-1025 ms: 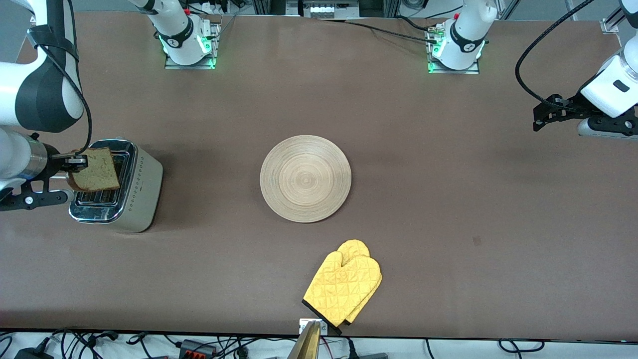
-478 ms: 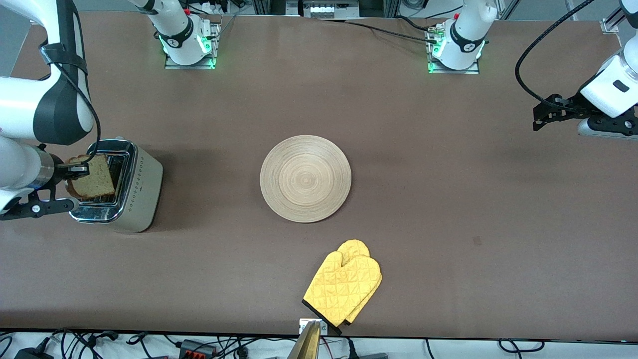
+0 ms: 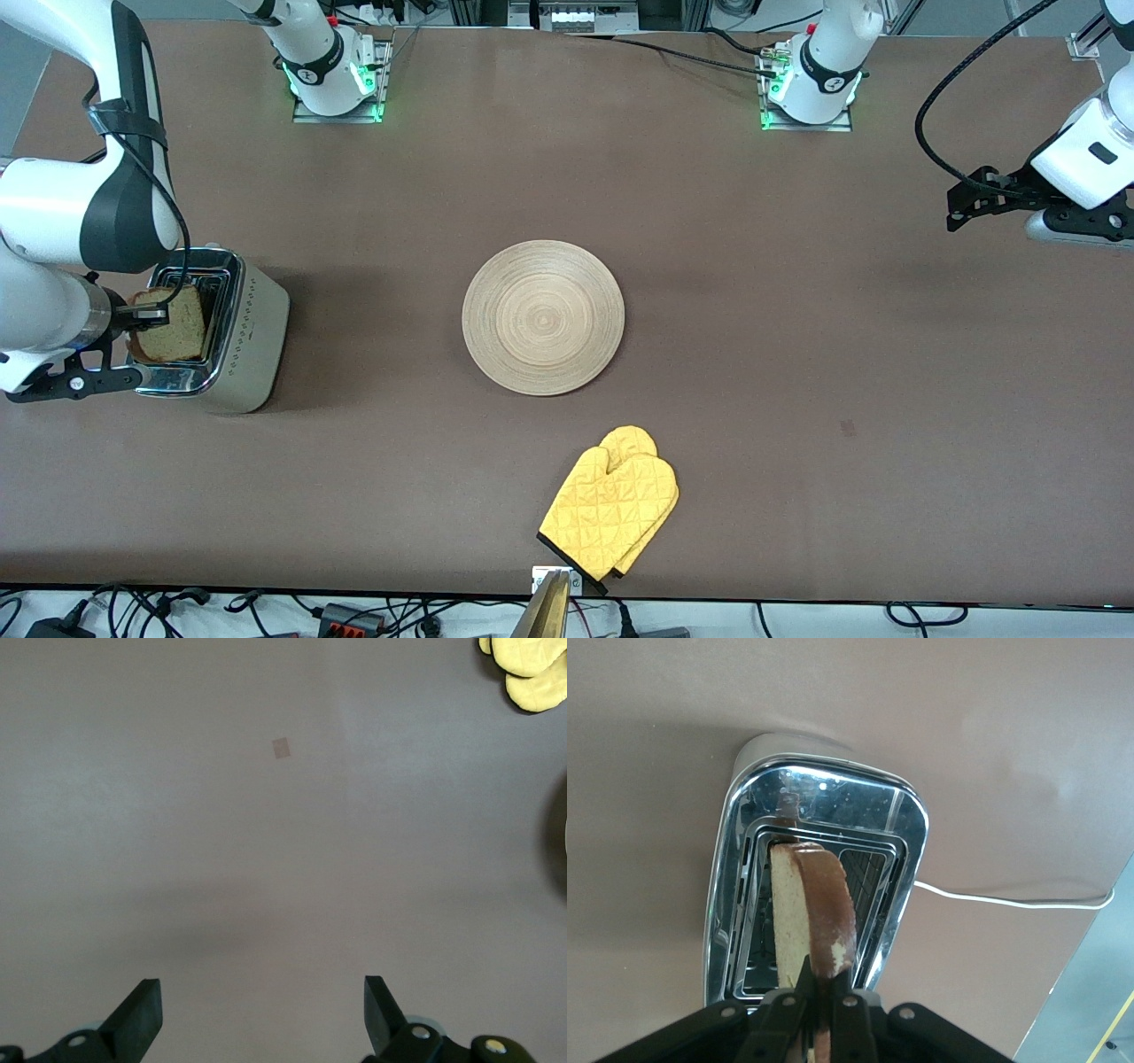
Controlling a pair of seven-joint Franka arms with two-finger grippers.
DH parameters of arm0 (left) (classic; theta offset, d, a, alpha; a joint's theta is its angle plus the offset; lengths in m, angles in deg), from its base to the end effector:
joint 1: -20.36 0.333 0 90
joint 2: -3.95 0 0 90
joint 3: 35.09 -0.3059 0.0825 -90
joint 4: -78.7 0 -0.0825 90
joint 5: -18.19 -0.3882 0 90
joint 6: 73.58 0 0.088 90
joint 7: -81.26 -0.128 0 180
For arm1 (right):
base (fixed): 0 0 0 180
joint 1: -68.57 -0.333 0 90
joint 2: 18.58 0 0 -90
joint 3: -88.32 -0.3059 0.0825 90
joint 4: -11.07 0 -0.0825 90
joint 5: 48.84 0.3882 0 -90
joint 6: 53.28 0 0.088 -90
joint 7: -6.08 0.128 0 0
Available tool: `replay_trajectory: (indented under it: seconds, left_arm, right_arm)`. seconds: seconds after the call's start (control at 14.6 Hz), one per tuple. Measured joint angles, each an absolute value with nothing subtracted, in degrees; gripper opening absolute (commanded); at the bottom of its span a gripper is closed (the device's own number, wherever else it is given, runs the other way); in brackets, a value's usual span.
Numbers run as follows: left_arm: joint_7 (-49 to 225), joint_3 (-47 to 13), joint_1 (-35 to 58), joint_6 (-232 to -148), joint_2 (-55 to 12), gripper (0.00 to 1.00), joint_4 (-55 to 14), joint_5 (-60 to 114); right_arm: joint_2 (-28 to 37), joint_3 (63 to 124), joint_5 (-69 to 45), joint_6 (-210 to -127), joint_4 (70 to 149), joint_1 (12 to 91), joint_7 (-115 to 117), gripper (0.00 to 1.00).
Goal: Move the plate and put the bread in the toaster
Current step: 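Open the right gripper to release the bread in the slot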
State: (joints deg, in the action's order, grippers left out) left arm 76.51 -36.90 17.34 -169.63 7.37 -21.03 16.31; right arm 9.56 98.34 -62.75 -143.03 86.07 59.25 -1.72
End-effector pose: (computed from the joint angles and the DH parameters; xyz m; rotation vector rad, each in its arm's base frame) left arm 0.5464 -0.0073 0.5543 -3.1065 0.1673 0.0086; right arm 0.6703 -0.0183 0.4212 2.8027 0.2271 -0.3530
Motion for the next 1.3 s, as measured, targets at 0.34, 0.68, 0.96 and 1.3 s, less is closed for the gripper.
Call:
replay_trajectory:
  seconds: [0.34, 0.68, 0.96, 1.3]
  left_arm:
    - [76.51, -36.9, 17.34, -169.62, 7.37, 1.0, -21.01, 16.31]
    - [76.52, -36.9, 17.34, -169.59, 7.37, 1.0, -21.01, 16.31]
    - [76.52, -37.03, 17.42, -169.55, 7.37, 1.0, -21.01, 16.31]
    - [76.52, -37.01, 17.41, -169.3, 7.37, 1.0, -21.0, 16.31]
  right_arm:
    - [9.65, 98.3, -62.15, -143.11, 86.06, 59.24, -1.06, 1.0]
    - [9.56, 98.12, -59.75, -141.4, 85.79, 59.11, -1.06, 1.0]
    - [7.13, 98.12, -53.94, -135.55, 84.3, 59.09, -1.15, 1.0]
    - [3.3, 98.05, -48.58, -130.02, 84.11, 59.01, -1.29, 1.0]
